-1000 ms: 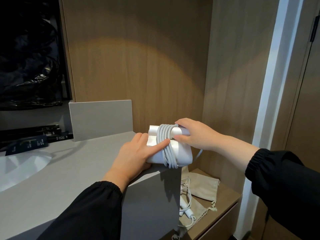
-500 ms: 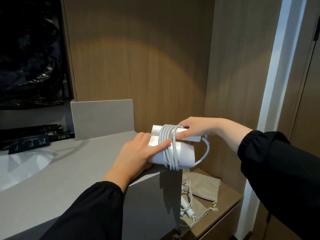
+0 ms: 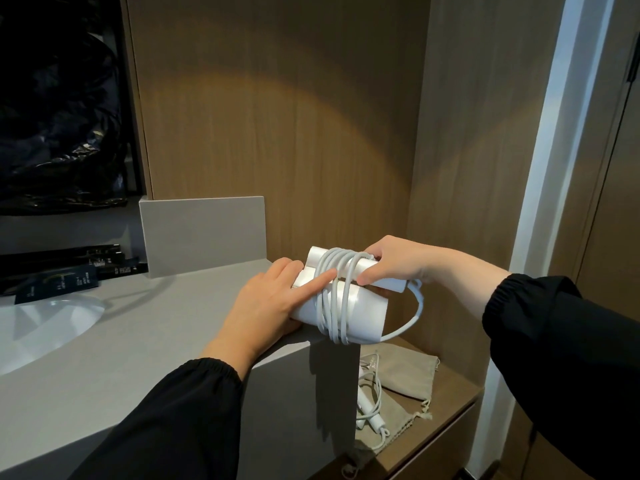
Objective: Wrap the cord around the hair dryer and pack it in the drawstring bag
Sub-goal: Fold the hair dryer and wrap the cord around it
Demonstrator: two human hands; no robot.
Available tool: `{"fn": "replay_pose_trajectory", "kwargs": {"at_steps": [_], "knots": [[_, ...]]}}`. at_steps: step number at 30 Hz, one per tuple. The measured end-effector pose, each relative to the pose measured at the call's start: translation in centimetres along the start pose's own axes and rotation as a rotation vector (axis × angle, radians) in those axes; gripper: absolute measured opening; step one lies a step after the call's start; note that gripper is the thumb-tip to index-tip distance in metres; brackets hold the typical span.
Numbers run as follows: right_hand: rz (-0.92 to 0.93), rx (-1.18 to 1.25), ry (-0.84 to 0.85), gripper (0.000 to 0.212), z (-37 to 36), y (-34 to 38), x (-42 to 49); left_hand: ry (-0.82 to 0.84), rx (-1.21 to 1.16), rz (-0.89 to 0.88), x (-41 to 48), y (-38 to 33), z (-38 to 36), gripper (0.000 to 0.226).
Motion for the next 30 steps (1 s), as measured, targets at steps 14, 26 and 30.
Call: {"fn": "replay_pose_trajectory", "kwargs": {"at_steps": [14,26,30], "knots": [[-0.234,0.402,-0.112,0.021,-2.0,-2.4,-2.3,-0.305,-0.769,0.773,3.1,-2.9,-0.4,0.063],[-0.399,0.744,-0.265,0.033,1.1,-12.8,-6.7,-0.275,-1.333,1.018,14.0,-13.0,-1.9,0.073],[-0.427,0.807,-0.271,0.028,1.1,-16.3,-7.2,-0.199,-1.372,1.018,16.0,-15.2,-3.7,0.072]]}}
Point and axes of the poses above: each hand's wrist, its own x-axis towards the middle knuckle, its own z-axis out of the back of the hand, y = z × x, the point moved 1 cm from there along x, towards the middle knuckle, and after that the axes turned 15 degrees about -z, right-handed, at the moved point
